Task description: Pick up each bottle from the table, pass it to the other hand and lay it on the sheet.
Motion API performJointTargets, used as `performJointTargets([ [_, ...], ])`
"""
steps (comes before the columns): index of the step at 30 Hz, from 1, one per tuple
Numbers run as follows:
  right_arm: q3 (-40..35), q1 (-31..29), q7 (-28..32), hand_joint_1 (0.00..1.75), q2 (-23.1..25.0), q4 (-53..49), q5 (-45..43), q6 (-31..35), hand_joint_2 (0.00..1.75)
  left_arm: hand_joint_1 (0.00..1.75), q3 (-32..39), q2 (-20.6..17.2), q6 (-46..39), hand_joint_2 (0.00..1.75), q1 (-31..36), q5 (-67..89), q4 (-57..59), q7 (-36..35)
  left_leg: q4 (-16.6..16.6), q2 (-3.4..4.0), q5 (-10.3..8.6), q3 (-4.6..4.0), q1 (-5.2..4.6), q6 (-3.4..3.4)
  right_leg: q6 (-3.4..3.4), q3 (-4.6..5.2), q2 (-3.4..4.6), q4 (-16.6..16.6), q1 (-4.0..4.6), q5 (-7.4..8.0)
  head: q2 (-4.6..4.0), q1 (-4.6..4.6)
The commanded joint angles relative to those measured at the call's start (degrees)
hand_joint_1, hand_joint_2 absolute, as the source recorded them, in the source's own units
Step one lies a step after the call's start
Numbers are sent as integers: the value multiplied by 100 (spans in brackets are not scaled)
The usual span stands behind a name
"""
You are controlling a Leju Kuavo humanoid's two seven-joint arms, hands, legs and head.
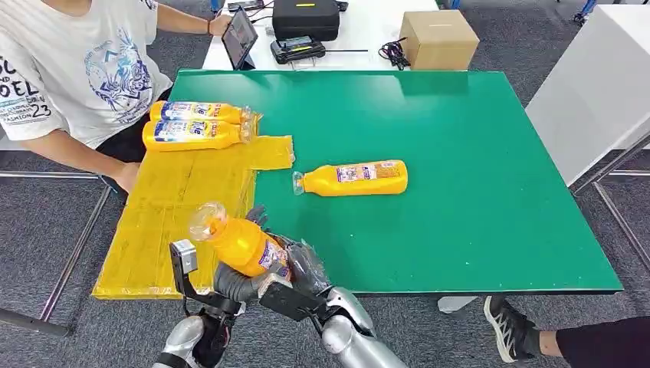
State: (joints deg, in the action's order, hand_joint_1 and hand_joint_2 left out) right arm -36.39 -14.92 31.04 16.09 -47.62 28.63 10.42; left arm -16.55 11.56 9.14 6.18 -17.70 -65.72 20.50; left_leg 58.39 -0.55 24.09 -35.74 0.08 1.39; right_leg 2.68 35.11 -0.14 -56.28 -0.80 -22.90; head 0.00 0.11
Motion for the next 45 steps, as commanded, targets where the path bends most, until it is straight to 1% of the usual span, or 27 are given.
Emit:
performJointTargets([
  [1,-616,-35,-84,175,16,874,126,-387,175,2,-300,142,231,175,434,-2,126,41,-3,-15,3,12,4,-4,-6,-18,-17,3,5,-8,0,0],
  [2,-619,-35,-112,175,14,889,151,-377,175,68,-260,184,194,175,414,-12,80,69,-1,-18,10,27,7,-7,-10,-36,-21,4,9,-15,0,-2],
  [3,-621,-39,-112,175,15,891,152,-385,175,175,-261,184,198,175,417,-13,78,71,-2,-18,7,20,6,-6,-9,-27,-21,3,7,-13,0,0],
  [4,-600,-38,-113,175,19,889,134,-401,175,175,-242,201,176,175,412,-7,62,86,-2,-15,4,14,4,-5,-7,-19,-18,2,5,-10,0,0],
  [5,-609,-42,-124,175,19,891,156,-410,175,175,-232,210,136,175,408,20,46,119,-1,-20,10,26,7,-8,-11,-34,-23,3,8,-17,0,0],
  [8,-605,-39,-134,175,23,888,155,-433,175,175,-208,232,63,175,409,61,-3,197,-1,-15,3,9,6,-4,-6,-14,-17,3,7,-8,0,0],
  [9,-605,-39,-134,175,23,888,155,-433,175,175,-208,232,63,175,409,61,-3,197,-2,-20,7,21,7,-6,-9,-27,-23,4,8,-14,0,0],
  [12,-605,-39,-134,175,23,888,155,-433,175,175,-208,232,63,175,409,61,-3,197,-2,-11,1,6,5,-3,-5,-9,-13,2,5,-6,0,0],
  [13,-605,-39,-134,175,23,888,155,-433,175,175,-208,232,63,175,409,61,-3,197,0,-20,10,24,8,-6,-9,-32,-24,4,9,-17,0,0],
  [15,-605,-39,-134,175,23,888,155,-433,175,175,-208,232,63,175,409,61,-3,197,-1,-12,2,7,6,-4,-6,-11,-14,3,6,-7,0,-2],
  [16,-605,-39,-134,175,23,888,155,-433,175,175,-208,232,63,175,409,61,-3,197,0,-21,9,23,8,-6,-10,-31,-24,3,9,-16,0,0],
  [18,-605,-39,-134,175,23,888,155,-433,175,175,-208,232,63,175,409,61,-3,197,-1,-14,2,7,5,-4,-6,-10,-15,2,5,-7,0,0],
  [19,-605,-39,-134,175,23,888,155,-433,175,175,-208,232,63,175,409,61,-3,197,1,-21,8,22,8,-7,-10,-29,-25,2,9,-16,0,0],
  [22,-605,-39,-134,175,23,888,155,-433,175,175,-208,232,63,175,409,61,-3,197,-2,-13,1,7,4,-4,-6,-10,-14,3,4,-7,0,0],
  [25,-605,-39,-134,175,23,888,155,-433,175,175,-208,232,63,175,409,61,-3,197,0,-21,8,23,8,-7,-10,-30,-24,2,9,-16,0,0],
  [27,-605,-39,-134,175,23,888,155,-433,175,175,-208,232,63,175,409,61,-3,197,-1,-12,2,8,5,-4,-6,-11,-14,2,5,-7,0,0],
  [28,-605,-39,-134,175,23,888,155,-433,175,175,-208,232,63,175,409,61,-3,197,-1,-22,10,26,8,-7,-10,-33,-25,3,9,-17,0,0],
  [31,-605,-39,-134,175,23,888,155,-433,175,175,-208,232,63,175,409,61,-3,197,-1,-12,2,9,4,-3,-5,-12,-14,2,5,-8,0,0],
  [34,-606,-38,-135,175,26,890,153,-440,175,175,-203,231,58,175,412,62,-2,199,0,-21,9,23,8,-6,-9,-29,-24,2,9,-16,0,0],
  [36,-598,-36,-147,175,30,892,149,-447,175,175,-196,244,-39,175,427,122,0,228,-1,-13,2,8,5,-4,-5,-12,-15,3,5,-7,0,0],
  [39,-589,-34,-148,175,35,882,149,-446,175,175,-203,251,-193,175,442,300,-68,367,2,-23,11,27,9,-7,-11,-35,-27,2,10,-19,0,0],
  [41,-586,-43,-229,175,26,889,179,-408,175,175,-92,288,-314,175,462,302,-110,381,0,-17,3,10,6,-4,-7,-14,-19,1,6,-10,0,0],
  [42,-541,-41,-280,86,31,881,178,-308,175,175,-65,282,-451,175,474,400,-129,437,0,-15,2,8,6,-4,-6,-12,-17,3,7,-8,0,-2],
  [43,-400,8,-388,0,49,767,129,-136,175,175,15,285,-622,175,438,539,-222,529,1,-23,7,19,8,-6,-9,-26,-26,1,9,-15,0,0],
  [44,-322,36,-452,0,42,634,102,-54,0,175,72,276,-745,175,405,643,-306,574,1,-21,5,15,8,-6,-9,-21,-23,2,8,-13,0,-2],
  [45,-209,86,-494,0,30,432,77,131,0,175,102,256,-940,175,385,851,-385,670,2,-23,10,25,9,-8,-11,-33,-27,2,11,-19,0,0],
])
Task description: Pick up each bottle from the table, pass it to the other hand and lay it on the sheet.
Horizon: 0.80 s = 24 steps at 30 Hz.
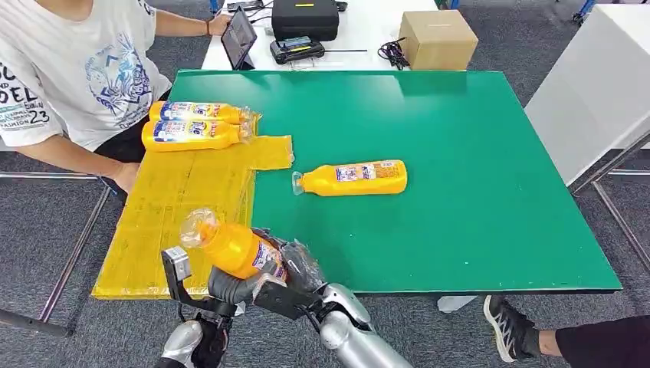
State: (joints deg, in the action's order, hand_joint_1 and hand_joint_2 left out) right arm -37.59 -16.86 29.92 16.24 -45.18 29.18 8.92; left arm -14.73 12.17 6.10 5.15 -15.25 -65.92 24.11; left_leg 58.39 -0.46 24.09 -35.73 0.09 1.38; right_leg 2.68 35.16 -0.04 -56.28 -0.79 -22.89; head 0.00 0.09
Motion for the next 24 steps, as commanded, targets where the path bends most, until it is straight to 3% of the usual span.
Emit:
performJointTargets([
  [1,95,414,-420,0,-28,-271,-50,483,0,175,31,213,-756,175,422,680,-496,327,2,-27,7,14,8,-6,-9,-26,-31,0,9,-15,0,4],
  [2,725,807,270,0,79,-1254,-530,1256,0,175,221,176,-1535,175,431,1457,-627,976,3,-26,6,8,7,-5,-7,-19,-29,-1,8,-13,0,0],
  [3,650,1016,262,0,-200,-2473,-427,1611,0,175,348,117,-2342,175,522,1955,-614,1037,2,-21,2,1,6,-4,-6,-9,-23,-1,7,-9,0,2],
  [4,702,1090,105,0,-237,-2808,-346,1482,0,175,418,98,-2363,175,557,2007,-606,1029,12,-34,11,4,9,-7,-10,-17,-38,-10,10,-21,0,4],
  [5,652,1254,-569,0,-457,-3888,-238,1180,0,175,631,57,-2282,175,654,2025,-587,905,14,-38,6,-8,8,-6,-9,-7,-40,-11,9,-18,0,2],
  [6,687,1313,-635,0,-444,-4078,-210,1132,0,175,730,64,-2263,175,705,2099,-533,926,15,-44,13,5,12,-7,-11,-23,-47,-10,13,-25,0,2],
  [10,571,1306,-408,0,-360,-3843,-120,1293,0,175,898,182,-2361,175,836,2245,-304,988,6,-10,14,10,7,-6,-9,-25,-11,-4,8,-10,0,0],
  [19,508,1250,-235,0,-289,-3631,-283,1399,0,175,935,193,-2541,175,842,2448,-250,1023,-2,-4,13,27,6,-7,-11,-36,-14,3,7,-12,0,0],
  [24,401,1227,96,0,-291,-3974,-542,1427,0,175,804,-35,-3320,175,1176,3570,128,1032,-1,-5,14,25,6,-8,-11,-35,-13,1,7,-13,0,0],
])
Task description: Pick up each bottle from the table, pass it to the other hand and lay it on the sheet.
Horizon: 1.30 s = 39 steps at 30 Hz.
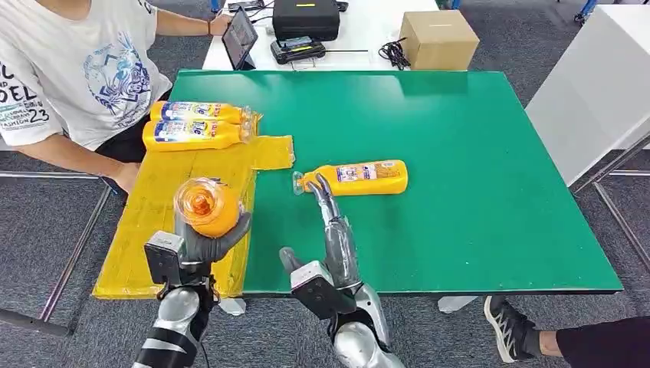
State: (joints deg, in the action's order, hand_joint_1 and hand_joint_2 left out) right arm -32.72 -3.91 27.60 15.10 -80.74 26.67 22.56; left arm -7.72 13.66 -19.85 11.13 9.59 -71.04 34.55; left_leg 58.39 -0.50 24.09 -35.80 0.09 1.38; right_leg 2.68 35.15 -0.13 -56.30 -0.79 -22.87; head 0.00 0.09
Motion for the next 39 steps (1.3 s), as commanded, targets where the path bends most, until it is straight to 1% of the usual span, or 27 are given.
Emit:
performJointTargets([
  [1,-112,-83,334,0,-183,-513,-296,82,0,175,85,-235,-794,175,685,1257,815,2,-1,-5,9,22,4,-7,-10,-24,-8,1,5,-11,0,0],
  [4,-149,-143,336,0,-177,-637,-460,5,0,175,176,-300,-878,175,897,1479,1211,-58,-4,-8,3,18,2,-6,-9,-21,-8,3,3,-6,0,0],
  [5,-161,-159,342,0,-179,-642,-485,-8,0,175,58,-402,-1136,175,987,1963,1440,-195,-6,-2,4,20,1,-5,-8,-20,-1,4,2,-4,0,0],
  [6,-166,-169,342,0,-177,-646,-485,-4,0,175,76,-387,-1127,175,1033,1985,1526,-195,-4,3,10,33,3,-8,-11,-33,2,4,4,-9,0,-2],
  [7,-247,-224,380,0,-214,-660,-565,-121,0,175,26,-487,-1606,175,1190,2646,1871,-336,-6,2,5,24,2,-6,-9,-24,2,5,3,-4,0,0],
  [8,-327,-287,369,0,-242,-632,-568,-181,0,175,-130,-682,-1826,175,1454,3377,2459,-582,-6,1,3,19,1,-5,-7,-19,0,4,1,-3,0,0],
  [9,-367,-322,357,0,-233,-589,-582,-203,0,175,-11,-694,-1968,175,1574,3470,2700,-631,-7,1,6,31,3,-8,-12,-32,-2,4,4,-7,0,-2],
  [10,-425,-357,332,0,-244,-549,-629,-284,0,175,-117,-903,-2015,175,1807,4522,3169,-1012,-11,-4,2,32,3,-9,-11,-33,-5,6,4,-5,0,0],
  [11,-435,-365,332,0,-239,-532,-629,-282,0,175,11,-886,-2015,175,1812,4580,3228,-918,-9,-2,5,38,3,-11,-14,-38,-3,4,4,-8,0,0],
  [13,-509,-388,333,0,-248,-498,-714,-414,0,175,-76,-1049,-1909,175,2117,5488,4076,-1488,-12,5,0,29,3,-8,-9,-27,5,8,3,-1,0,0],
  [14,-524,-380,333,0,-236,-498,-714,-401,0,175,4,-1060,-1920,175,2228,5415,4320,-1433,-11,10,5,40,4,-11,-13,-38,8,8,5,-4,0,0],
  [16,-574,-395,331,0,-248,-509,-721,-441,0,175,15,-1148,-1844,175,2282,5572,4583,-1524,-8,9,-1,24,3,-12,-8,-21,7,3,3,-1,0,0],
  [17,-579,-393,330,0,-252,-513,-721,-440,0,175,72,-1148,-1800,175,2279,5504,4607,-1503,-8,12,6,39,5,-15,-12,-36,10,3,6,-7,0,-2],
  [20,-579,-393,330,0,-252,-513,-721,-440,0,175,72,-1148,-1800,175,2279,5504,4607,-1503,-4,12,0,19,4,-12,-6,-16,12,0,3,-2,0,0],
  [21,-578,-387,325,0,-264,-523,-722,-445,0,175,80,-1148,-1687,175,2274,5523,4641,-1529,-4,13,9,37,8,-15,-10,-35,11,1,8,-10,0,0],
  [22,-583,-375,303,0,-284,-516,-750,-503,0,175,-110,-1261,-1768,175,2251,5969,4690,-1854,-2,7,7,30,6,-13,-9,-30,6,-1,6,-9,0,0],
  [23,-581,-358,308,0,-292,-476,-751,-517,175,175,-40,-1299,-1710,175,2209,5930,4744,-1778,-3,6,3,24,6,-12,-7,-24,9,1,6,-5,0,-2],
  [24,-575,-350,323,0,-289,-458,-786,-558,175,175,-116,-1347,-1740,175,2214,6116,4803,-1873,-4,7,8,34,6,-13,-10,-34,10,1,6,-9,0,-2],
  [25,-576,-352,331,0,-282,-410,-820,-604,175,175,-162,-1396,-1769,175,2209,6261,4881,-1976,-5,12,3,23,5,-12,-7,-23,16,2,5,-3,0,-2],
  [26,-583,-359,329,0,-271,-369,-844,-643,175,175,-126,-1416,-1679,175,2223,6275,4952,-2048,-6,17,10,40,7,-15,-10,-38,20,3,7,-8,0,0],
  [27,-597,-365,331,0,-256,-324,-853,-668,175,175,-36,-1422,-1586,175,2221,6185,4984,-1965,-6,11,0,18,3,-12,-6,-19,14,2,2,-2,0,-2],
  [28,-604,-360,330,0,-246,-310,-852,-665,175,175,-28,-1431,-1589,175,2216,6179,4985,-1951,-7,17,7,36,7,-16,-11,-36,19,5,7,-6,0,0],
  [29,-604,-360,330,0,-246,-310,-852,-665,175,175,-28,-1431,-1589,175,2216,6179,4985,-1951,-7,13,4,29,6,-15,-10,-29,15,5,5,-4,0,-2],
  [32,-661,-394,323,0,-242,-232,-835,-723,175,175,119,-1440,-1246,175,2274,6025,5062,-1867,-10,23,8,44,8,-19,-15,-41,26,6,8,-4,0,-2],
  [34,-665,-399,309,0,-240,-198,-849,-757,175,175,116,-1467,-1029,175,2322,6040,5078,-1816,-9,18,1,27,5,-14,-9,-24,19,4,5,2,0,-2],
  [38,-672,-410,292,0,-229,-146,-896,-851,175,175,118,-1517,-631,175,2379,6050,5067,-1750,-11,23,3,51,6,-16,-12,-45,23,3,6,1,0,0],
  [39,-700,-431,278,0,-228,-94,-896,-928,175,154,102,-1531,-187,175,2459,6023,5188,-1731,-14,24,5,63,7,-17,-15,-56,24,6,8,-1,0,-2],
])
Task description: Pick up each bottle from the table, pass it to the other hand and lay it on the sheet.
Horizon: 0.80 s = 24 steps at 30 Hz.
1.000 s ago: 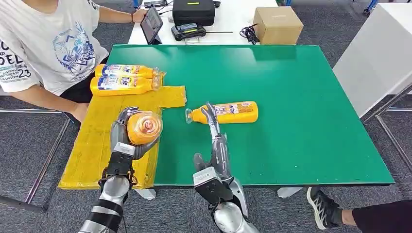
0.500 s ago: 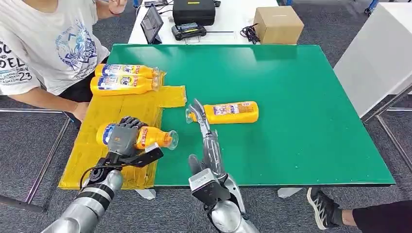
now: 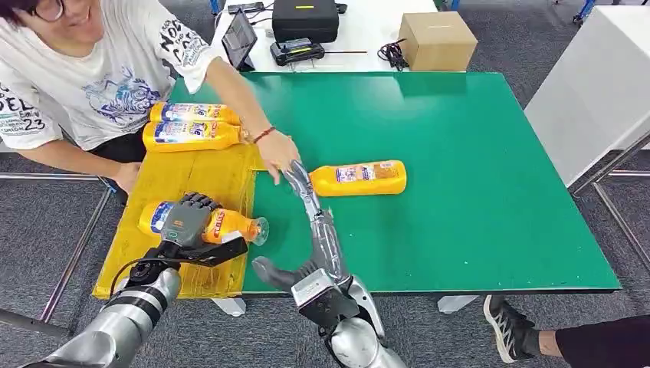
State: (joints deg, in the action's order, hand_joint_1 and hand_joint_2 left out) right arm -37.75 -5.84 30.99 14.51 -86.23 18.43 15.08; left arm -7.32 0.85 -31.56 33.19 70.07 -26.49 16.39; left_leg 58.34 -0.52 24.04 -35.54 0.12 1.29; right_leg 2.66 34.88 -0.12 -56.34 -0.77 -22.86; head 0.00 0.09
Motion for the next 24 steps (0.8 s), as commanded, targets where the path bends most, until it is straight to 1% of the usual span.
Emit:
performJointTargets([
  [1,-200,-239,-62,0,-169,464,-75,-208,175,131,55,-261,1101,175,252,-23,706,100,-8,24,7,30,4,-7,-10,-23,21,8,5,0,0,0],
  [4,-200,-239,-62,0,-169,464,-75,-208,175,131,55,-261,1101,175,252,-23,706,100,-8,24,7,30,4,-7,-10,-23,21,8,5,0,0,0],
  [5,-201,-237,-62,0,-162,476,-75,-208,175,77,58,-276,1122,175,260,-26,695,107,-9,27,8,34,6,-8,-12,-26,23,9,7,0,0,0],
  [6,-207,-247,-61,0,-157,510,-69,-225,175,7,74,-285,1235,175,256,-51,689,129,-6,21,6,26,3,-6,-8,-18,19,6,4,1,0,-2],
  [7,-209,-274,-46,0,-151,610,-84,-271,175,0,262,-339,2146,175,256,-392,767,301,-7,18,4,30,3,-6,-8,-23,16,6,3,1,0,0],
  [8,-203,-279,-46,0,-153,619,-86,-274,175,0,270,-340,2169,175,235,-414,756,347,-15,31,4,48,3,-11,-12,-39,28,11,3,3,0,-2],
  [9,-203,-279,-46,0,-153,619,-86,-274,175,0,270,-340,2169,175,235,-414,756,347,-12,21,3,53,0,-8,-8,-47,21,6,0,1,0,0],
  [10,-206,-290,-44,0,-160,642,-101,-302,175,0,345,-332,2390,0,237,-535,802,389,-15,22,3,61,-1,-8,-7,-53,21,8,-1,1,0,-2],
  [13,-210,-344,-35,0,-146,802,-155,-363,175,0,469,-346,2939,0,137,-861,752,616,-22,37,6,77,2,-11,-13,-66,34,17,2,3,0,0],
  [14,-208,-347,-35,0,-148,812,-156,-362,175,0,472,-348,2949,0,128,-870,750,622,-18,31,4,71,-1,-9,-10,-61,29,12,-1,2,0,0],
  [15,-209,-377,-28,0,-136,883,-169,-365,175,0,524,-362,3193,0,116,-1007,765,690,-14,17,2,68,-2,-8,-9,-63,17,8,-2,0,0,-2],
  [16,-212,-385,-27,0,-134,899,-172,-367,175,0,508,-386,3223,0,97,-1014,748,694,-21,21,2,79,-1,-10,-14,-74,22,14,0,0,0,-2],
  [17,-219,-405,-15,0,-125,942,-183,-374,175,0,648,-396,3510,0,73,-1272,736,833,-17,13,3,85,-1,-10,-11,-83,19,12,-1,-2,0,0],
  [19,-228,-417,-11,0,-119,969,-188,-380,175,0,671,-422,3563,0,52,-1325,719,860,-23,24,4,99,1,-16,-16,-95,31,18,1,4,0,0],
  [20,-235,-430,-14,0,-115,995,-190,-384,175,0,785,-413,3675,0,46,-1495,702,975,-18,14,7,101,-2,-15,-18,-99,23,10,-2,-4,0,-2],
  [21,-248,-443,-19,0,-115,1024,-193,-392,175,0,905,-404,3888,0,41,-1698,691,1084,-25,29,7,105,1,-23,-23,-99,37,18,1,4,0,0],
  [22,-255,-444,-16,0,-116,1040,-195,-393,175,0,942,-406,3951,0,25,-1767,667,1124,-21,13,8,111,-2,-20,-26,-107,25,13,-1,-6,0,0],
  [24,-255,-434,2,0,-102,1096,-247,-396,175,0,1192,-338,3816,0,-111,-2260,379,1700,-25,21,6,115,-1,-22,-35,-106,32,17,-1,-4,0,0],
])
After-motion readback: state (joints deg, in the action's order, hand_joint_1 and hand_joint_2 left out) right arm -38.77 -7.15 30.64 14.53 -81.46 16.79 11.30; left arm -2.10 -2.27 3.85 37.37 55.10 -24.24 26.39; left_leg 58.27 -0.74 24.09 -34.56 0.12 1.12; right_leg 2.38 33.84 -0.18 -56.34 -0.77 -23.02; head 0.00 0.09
